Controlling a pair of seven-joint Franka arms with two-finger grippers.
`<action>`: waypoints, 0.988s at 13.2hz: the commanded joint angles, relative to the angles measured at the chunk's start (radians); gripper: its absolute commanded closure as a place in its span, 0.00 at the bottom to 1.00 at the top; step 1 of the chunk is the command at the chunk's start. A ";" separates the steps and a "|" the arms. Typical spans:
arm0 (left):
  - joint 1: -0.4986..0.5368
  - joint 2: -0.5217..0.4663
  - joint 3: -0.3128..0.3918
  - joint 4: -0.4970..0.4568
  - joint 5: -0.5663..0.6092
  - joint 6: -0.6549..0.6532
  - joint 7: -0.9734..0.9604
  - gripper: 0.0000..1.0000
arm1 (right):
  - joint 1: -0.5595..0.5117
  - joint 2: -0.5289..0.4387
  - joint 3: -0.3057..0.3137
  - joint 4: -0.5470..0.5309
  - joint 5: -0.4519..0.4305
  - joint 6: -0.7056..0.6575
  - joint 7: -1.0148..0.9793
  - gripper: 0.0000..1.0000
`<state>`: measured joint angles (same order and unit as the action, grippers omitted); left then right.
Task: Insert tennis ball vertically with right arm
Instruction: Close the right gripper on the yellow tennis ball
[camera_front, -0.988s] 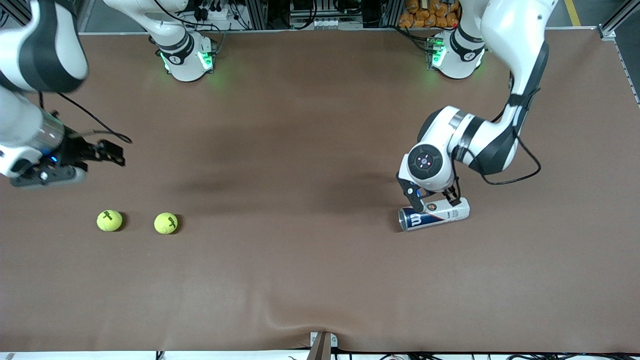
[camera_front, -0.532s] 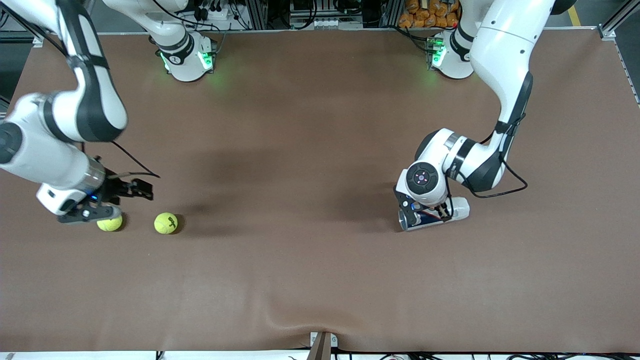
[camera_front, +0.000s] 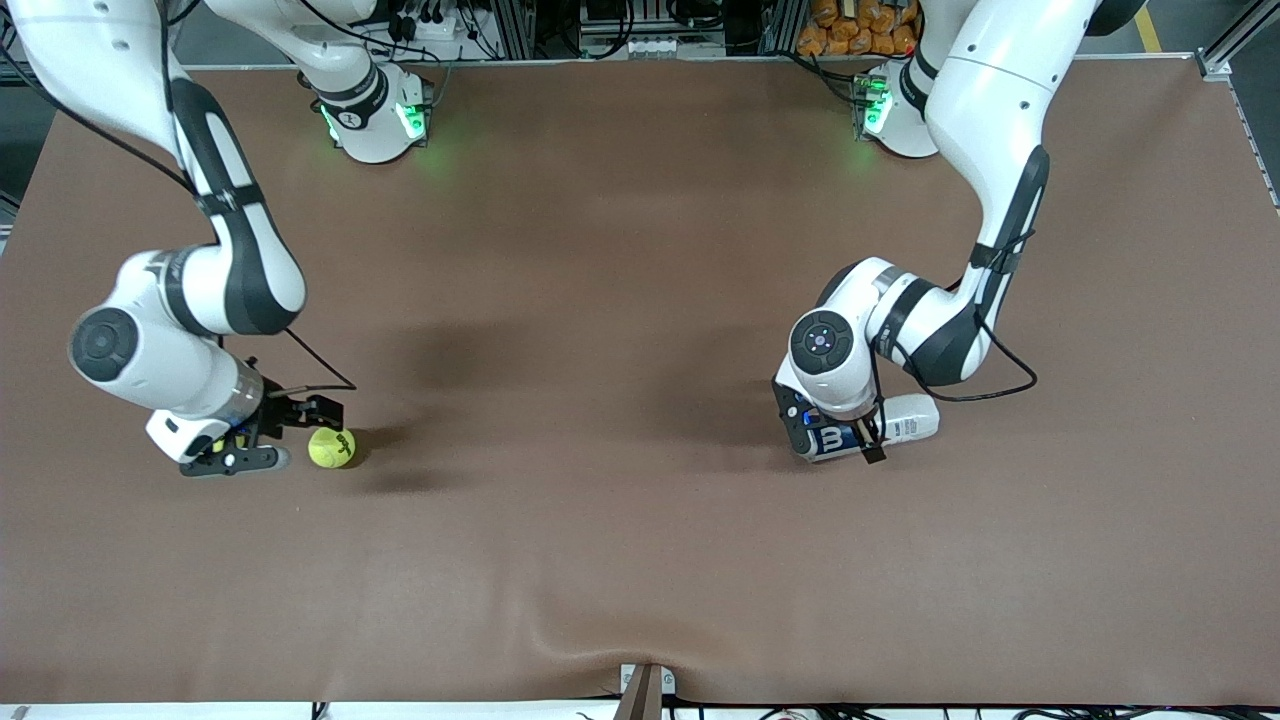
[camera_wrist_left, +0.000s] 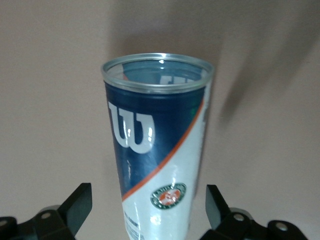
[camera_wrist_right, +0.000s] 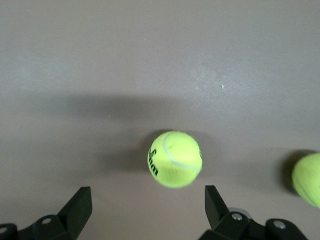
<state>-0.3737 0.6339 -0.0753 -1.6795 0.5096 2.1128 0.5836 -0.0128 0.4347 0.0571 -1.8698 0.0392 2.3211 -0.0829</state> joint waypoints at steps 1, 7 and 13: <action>-0.010 0.030 0.026 0.009 0.018 0.038 0.012 0.00 | -0.001 0.045 0.000 -0.031 0.004 0.087 0.006 0.00; 0.002 0.072 0.034 -0.002 0.006 0.088 0.009 0.00 | 0.000 0.105 0.000 -0.037 0.001 0.154 0.006 0.00; 0.007 0.095 0.060 -0.031 0.006 0.190 0.013 0.00 | -0.003 0.137 -0.005 -0.035 -0.004 0.211 0.005 0.00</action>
<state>-0.3676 0.7143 -0.0292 -1.6914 0.5104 2.2547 0.5861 -0.0129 0.5597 0.0510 -1.9018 0.0382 2.5000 -0.0829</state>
